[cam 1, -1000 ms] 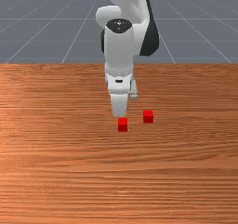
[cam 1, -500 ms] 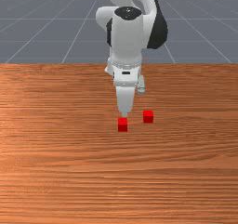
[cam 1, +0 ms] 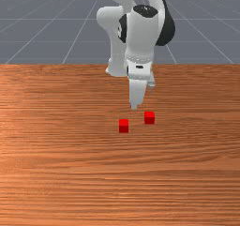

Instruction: Stack all the cube

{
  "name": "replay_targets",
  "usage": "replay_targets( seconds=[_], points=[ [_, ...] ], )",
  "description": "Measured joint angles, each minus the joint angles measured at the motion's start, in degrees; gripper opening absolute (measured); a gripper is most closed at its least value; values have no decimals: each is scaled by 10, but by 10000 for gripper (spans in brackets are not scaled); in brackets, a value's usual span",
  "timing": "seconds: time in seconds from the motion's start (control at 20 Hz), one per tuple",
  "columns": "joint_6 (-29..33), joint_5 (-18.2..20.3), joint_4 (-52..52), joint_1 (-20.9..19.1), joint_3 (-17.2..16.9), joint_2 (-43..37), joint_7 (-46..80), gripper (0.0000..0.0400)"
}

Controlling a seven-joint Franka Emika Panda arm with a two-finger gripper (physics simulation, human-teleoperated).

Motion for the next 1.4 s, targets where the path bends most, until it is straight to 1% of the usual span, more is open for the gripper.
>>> replay_targets(
  seconds=[0.05,0.2,0.25,0.3,0.45,0.5,0.55,0.65,0.75,0.85,0.95,1.05,1.1,1.2,1.3,1.4],
  points=[
    [19,31,-6,-12,12,2,-39,400],
    [41,30,-11,-13,13,21,-46,400],
    [16,33,7,-11,11,37,-33,400],
    [11,34,16,-12,12,49,-34,400],
    [31,34,18,-12,12,77,-34,400],
    [51,33,9,-12,11,80,-32,400],
    [82,43,-16,-18,17,71,-41,400],
    [96,63,-49,-28,27,52,-59,400],
    [115,66,-96,-28,28,24,-60,400],
    [125,38,-125,-15,16,5,-38,400],
    [127,38,-132,-15,17,1,-41,400],
    [128,37,-134,-26,18,0,-77,400],
    [88,43,-107,-25,15,17,-56,400],
    [85,44,-92,-26,15,44,-57,400],
    [124,42,-108,-25,14,51,-55,400],
    [139,41,-112,-25,13,56,-54,400]
  ],
)
